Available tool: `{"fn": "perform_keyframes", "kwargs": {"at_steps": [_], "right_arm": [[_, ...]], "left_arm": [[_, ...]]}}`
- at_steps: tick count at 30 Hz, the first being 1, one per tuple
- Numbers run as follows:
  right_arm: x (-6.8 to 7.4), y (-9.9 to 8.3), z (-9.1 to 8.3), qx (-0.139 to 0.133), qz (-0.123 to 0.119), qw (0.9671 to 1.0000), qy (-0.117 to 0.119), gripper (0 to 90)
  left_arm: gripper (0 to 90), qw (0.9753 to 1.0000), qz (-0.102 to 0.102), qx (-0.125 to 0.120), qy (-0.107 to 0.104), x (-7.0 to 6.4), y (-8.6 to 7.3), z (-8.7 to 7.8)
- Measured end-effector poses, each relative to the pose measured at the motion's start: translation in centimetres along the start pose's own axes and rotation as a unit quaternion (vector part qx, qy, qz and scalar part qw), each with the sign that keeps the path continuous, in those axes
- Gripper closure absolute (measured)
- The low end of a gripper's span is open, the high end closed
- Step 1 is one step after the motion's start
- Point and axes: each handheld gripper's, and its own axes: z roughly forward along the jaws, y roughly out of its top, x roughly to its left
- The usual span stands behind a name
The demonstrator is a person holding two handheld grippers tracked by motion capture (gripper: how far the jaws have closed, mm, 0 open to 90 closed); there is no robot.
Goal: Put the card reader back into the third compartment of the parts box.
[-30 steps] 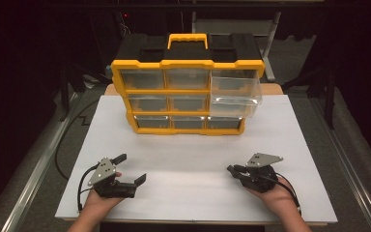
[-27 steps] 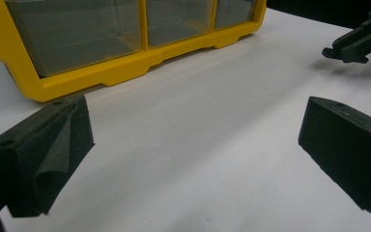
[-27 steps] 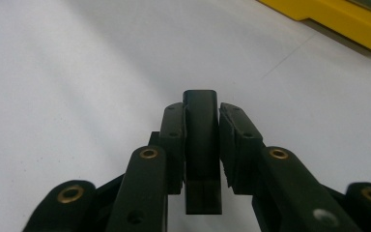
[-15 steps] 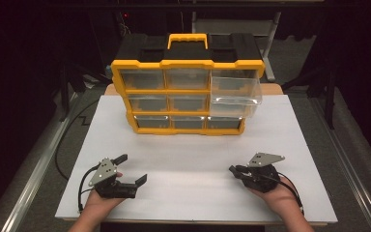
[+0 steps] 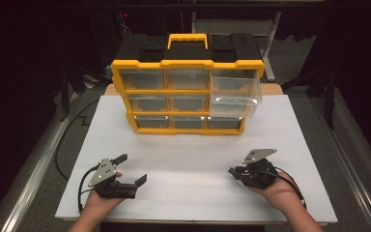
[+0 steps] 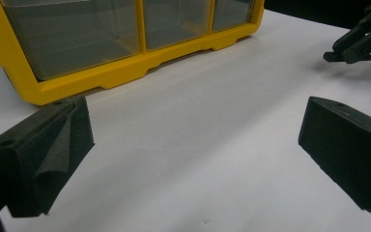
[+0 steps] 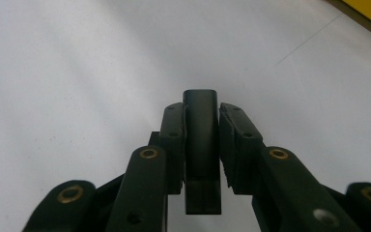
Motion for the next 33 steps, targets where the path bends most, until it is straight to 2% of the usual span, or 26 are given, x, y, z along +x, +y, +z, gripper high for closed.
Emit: {"fn": "perform_keyframes", "kwargs": {"at_steps": [12,18,24,33], "right_arm": [[-0.2,1.0,-0.1,0.043,-0.017,0.9989,0.008,74.5],[-0.4,1.4,-0.2,0.051,-0.027,0.9982,0.017,74.5],[-0.6,1.6,-0.3,0.057,-0.029,0.9978,0.018,74.5],[-0.5,2.1,-0.8,0.068,-0.044,0.9965,0.022,74.5]], "left_arm": [[0.2,1.0,0.0,-0.003,0.007,0.2,0.0,-0.1],[0.2,0.9999,-0.003,-0.002,0.011,0.4,0.0,-0.3],[0.2,0.9999,-0.003,-0.005,0.013,0.3,0.1,-0.5],[0.2,0.9999,-0.005,-0.006,0.011,0.2,0.1,-0.4]]}}
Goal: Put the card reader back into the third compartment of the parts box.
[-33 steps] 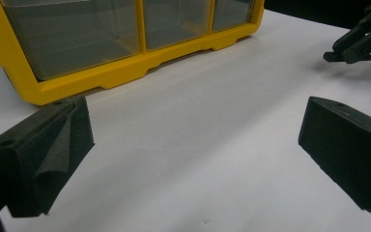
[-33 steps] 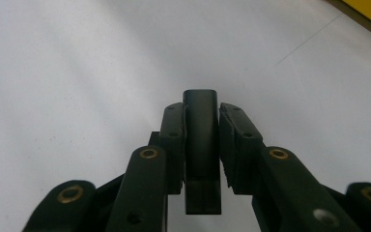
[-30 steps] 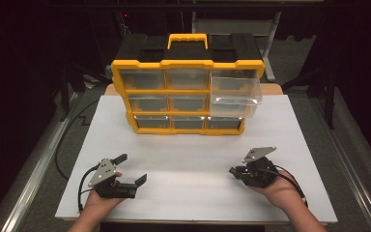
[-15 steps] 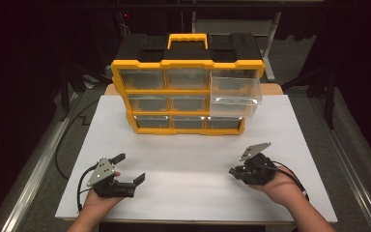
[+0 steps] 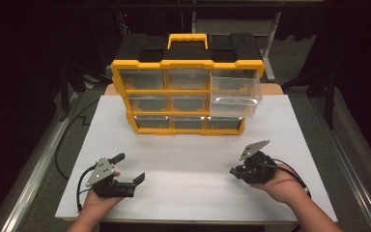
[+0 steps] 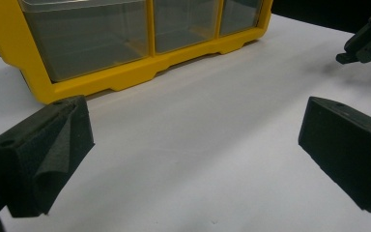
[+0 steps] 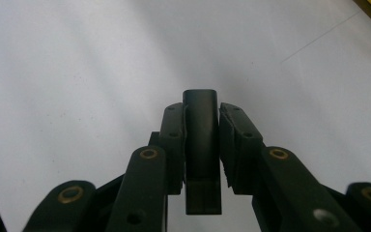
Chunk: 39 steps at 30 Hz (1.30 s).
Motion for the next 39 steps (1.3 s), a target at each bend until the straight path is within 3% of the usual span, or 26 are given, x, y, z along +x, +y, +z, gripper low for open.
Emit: {"fn": "perform_keyframes", "kwargs": {"at_steps": [13,24,39], "right_arm": [[-0.5,1.1,-1.7,0.023,-0.018,0.9995,0.012,74.5],[-0.9,1.7,-2.9,0.029,-0.015,0.9993,0.02,74.6],[-1.3,2.9,-4.6,0.03,-0.034,0.9985,0.03,74.5]], "left_arm": [[0.2,1.0,0.002,0.002,-0.002,-0.1,0.0,0.0],[0.2,1.0,0.003,0.003,-0.005,-0.1,0.0,0.1],[0.2,1.0,0.004,0.003,-0.003,-0.2,-0.1,0.0]]}}
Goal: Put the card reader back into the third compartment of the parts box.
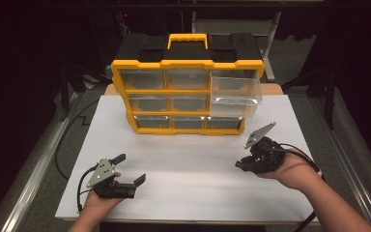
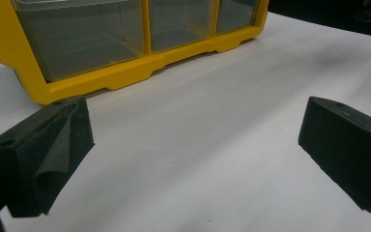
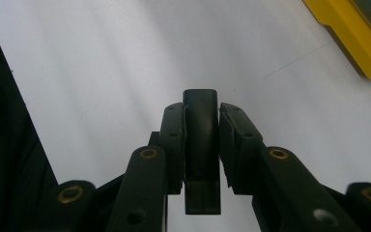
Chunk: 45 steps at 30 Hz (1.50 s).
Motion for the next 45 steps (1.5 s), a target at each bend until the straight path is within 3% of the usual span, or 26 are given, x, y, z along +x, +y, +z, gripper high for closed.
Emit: {"fn": "perform_keyframes", "kwargs": {"at_steps": [15,31,45], "right_arm": [[-0.2,1.3,-1.4,0.006,-0.012,0.9999,0.003,74.5],[-0.1,2.8,-4.7,0.014,-0.034,0.9993,-0.003,74.5],[-0.1,4.5,-7.8,0.01,-0.038,0.9992,-0.007,74.5]], "left_arm": [[0.2,1.0,-0.005,0.0,0.002,0.1,-0.1,0.2],[0.2,1.0,-0.002,0.003,-0.002,0.0,-0.1,0.2],[0.2,1.0,-0.001,0.004,-0.005,0.0,-0.1,0.2]]}}
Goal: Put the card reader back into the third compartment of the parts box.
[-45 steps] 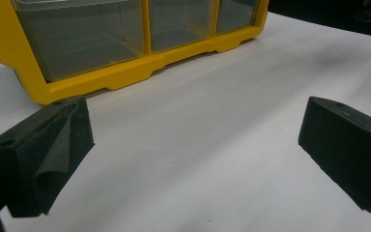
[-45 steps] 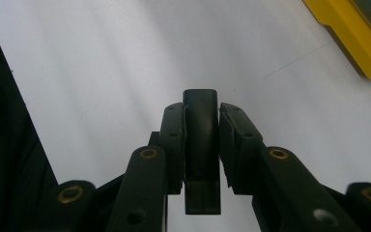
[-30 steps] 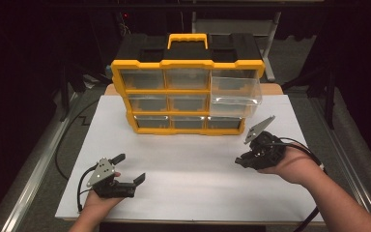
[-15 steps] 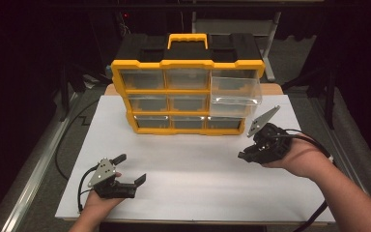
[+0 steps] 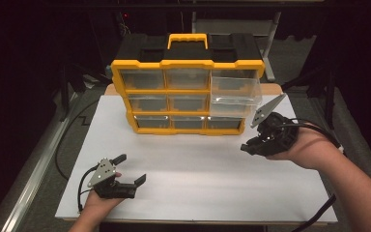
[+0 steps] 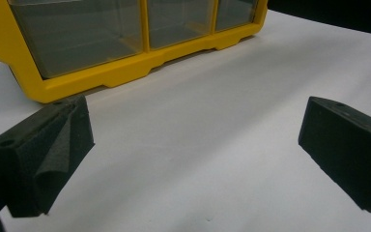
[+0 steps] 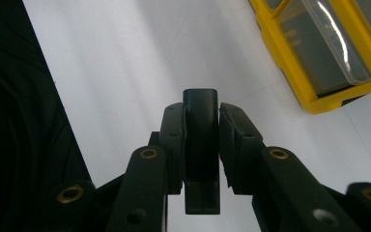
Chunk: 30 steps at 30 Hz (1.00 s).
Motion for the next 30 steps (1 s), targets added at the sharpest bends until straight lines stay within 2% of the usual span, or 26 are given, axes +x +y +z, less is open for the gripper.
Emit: {"fn": "perform_keyframes", "kwargs": {"at_steps": [25,30], "right_arm": [[-0.2,2.9,-4.8,-0.009,-0.017,0.9998,0.002,74.5],[-0.3,3.4,-5.7,-0.011,-0.014,0.9998,0.0,74.5]], "left_arm": [[0.2,1.0,0.002,0.002,-0.003,0.0,0.0,0.1],[0.2,1.0,0.001,0.003,-0.004,-0.1,0.0,0.1]]}}
